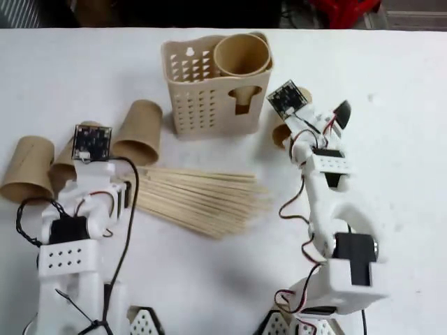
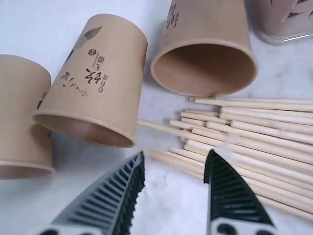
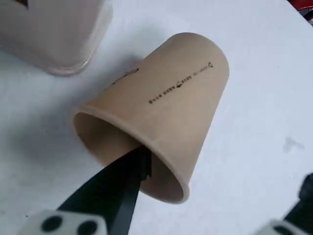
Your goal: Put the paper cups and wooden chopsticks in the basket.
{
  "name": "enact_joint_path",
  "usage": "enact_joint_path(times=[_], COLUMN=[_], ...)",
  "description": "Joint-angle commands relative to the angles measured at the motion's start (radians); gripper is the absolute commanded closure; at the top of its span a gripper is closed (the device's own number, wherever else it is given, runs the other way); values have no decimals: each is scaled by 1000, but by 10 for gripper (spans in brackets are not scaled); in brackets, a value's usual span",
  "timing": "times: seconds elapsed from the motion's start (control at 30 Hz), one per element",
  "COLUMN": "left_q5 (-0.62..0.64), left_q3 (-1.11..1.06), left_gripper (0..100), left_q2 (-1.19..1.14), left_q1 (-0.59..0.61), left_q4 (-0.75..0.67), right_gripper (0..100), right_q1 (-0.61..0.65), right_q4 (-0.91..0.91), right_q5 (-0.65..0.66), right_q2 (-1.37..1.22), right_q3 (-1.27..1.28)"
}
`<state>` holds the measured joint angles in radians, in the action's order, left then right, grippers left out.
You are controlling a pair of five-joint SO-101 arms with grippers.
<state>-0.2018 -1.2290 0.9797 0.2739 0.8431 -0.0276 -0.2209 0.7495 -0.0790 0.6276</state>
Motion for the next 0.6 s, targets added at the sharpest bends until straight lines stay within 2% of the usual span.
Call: enact_joint_path(times=[0.0, 0.13, 0.17, 0.23, 0.3, 0.57], left_q5=[11, 12, 12, 12, 12, 11], left_q3=[6, 6, 6, 6, 6, -26], left_gripper=[793, 793, 793, 793, 793, 793], left_q2=[21, 19, 19, 19, 19, 19], left_q1=[2, 1, 1, 1, 1, 1], left_q4=[-23, -23, -23, -23, -23, -89], right_gripper=[741, 970, 992, 964, 988, 984], right_q1=[-4, -7, -18, -41, -79, -116], right_q4=[59, 59, 53, 28, -47, -638], right_q5=[-8, -8, -9, -46, -132, -292], right_q2=[-18, -21, -12, 24, 88, 387], right_q3=[-8, -8, -8, -6, -15, -215])
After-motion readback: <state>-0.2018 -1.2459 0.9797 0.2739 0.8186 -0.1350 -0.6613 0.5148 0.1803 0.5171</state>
